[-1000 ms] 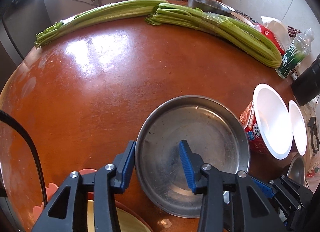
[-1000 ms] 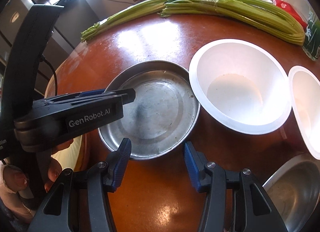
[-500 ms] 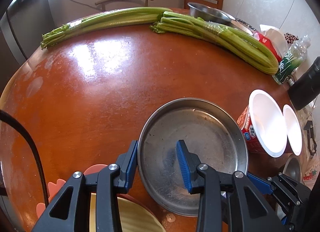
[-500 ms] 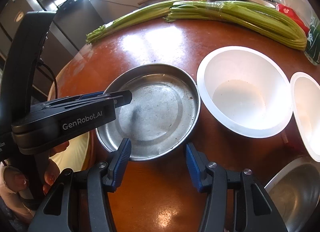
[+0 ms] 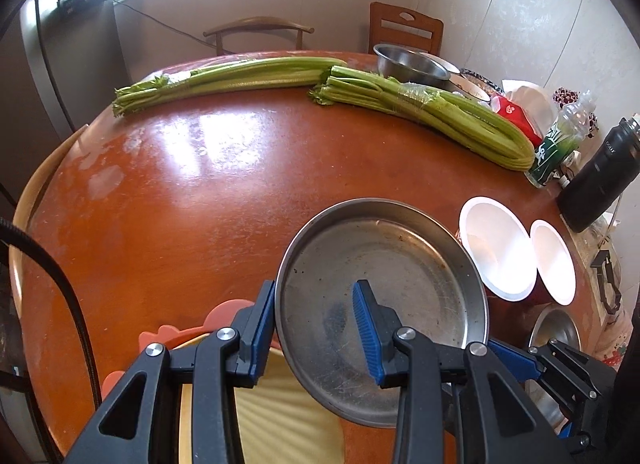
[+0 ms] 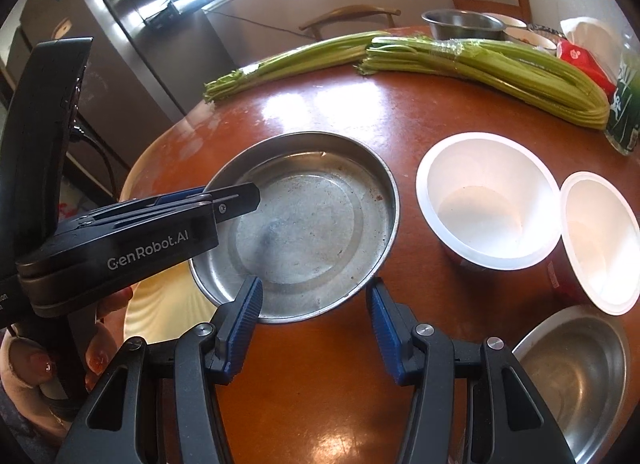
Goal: Organize plates and bowls
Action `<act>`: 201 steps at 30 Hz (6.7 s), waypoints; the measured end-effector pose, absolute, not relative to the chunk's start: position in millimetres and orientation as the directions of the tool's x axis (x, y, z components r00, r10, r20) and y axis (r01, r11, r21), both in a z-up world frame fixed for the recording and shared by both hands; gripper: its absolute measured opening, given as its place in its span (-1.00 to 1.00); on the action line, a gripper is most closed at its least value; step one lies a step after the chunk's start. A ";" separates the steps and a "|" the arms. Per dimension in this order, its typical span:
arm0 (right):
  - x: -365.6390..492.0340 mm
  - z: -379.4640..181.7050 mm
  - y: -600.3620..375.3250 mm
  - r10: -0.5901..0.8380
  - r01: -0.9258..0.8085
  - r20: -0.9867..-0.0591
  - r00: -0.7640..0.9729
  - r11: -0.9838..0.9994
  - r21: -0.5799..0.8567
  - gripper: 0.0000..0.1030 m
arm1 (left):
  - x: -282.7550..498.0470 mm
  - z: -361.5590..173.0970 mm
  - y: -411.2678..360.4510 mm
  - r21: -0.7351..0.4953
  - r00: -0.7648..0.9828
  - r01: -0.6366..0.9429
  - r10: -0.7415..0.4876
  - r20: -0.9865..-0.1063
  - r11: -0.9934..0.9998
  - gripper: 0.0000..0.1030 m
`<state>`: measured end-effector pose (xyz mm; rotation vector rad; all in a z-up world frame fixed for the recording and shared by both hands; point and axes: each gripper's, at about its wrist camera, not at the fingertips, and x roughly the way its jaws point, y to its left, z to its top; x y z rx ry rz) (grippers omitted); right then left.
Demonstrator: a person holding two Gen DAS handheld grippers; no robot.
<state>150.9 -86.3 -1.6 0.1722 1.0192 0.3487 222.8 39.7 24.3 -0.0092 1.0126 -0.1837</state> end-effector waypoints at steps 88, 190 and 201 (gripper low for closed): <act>132.4 -18.5 41.2 0.399 -0.582 -0.807 0.435 0.808 0.086 0.10 | 122.4 1.8 145.5 -0.084 0.586 -0.174 0.035 -0.809 0.981 -0.25; 116.9 9.5 -29.8 0.318 -0.439 -0.710 0.628 0.898 0.014 0.24 | 111.8 9.1 129.7 -0.105 0.610 -0.193 0.036 -0.792 0.976 0.10; 96.3 44.7 -97.9 0.295 -0.331 -0.631 0.717 0.941 0.063 0.40 | 102.0 48.6 75.0 -0.114 0.681 -0.078 -0.031 -0.732 0.990 0.15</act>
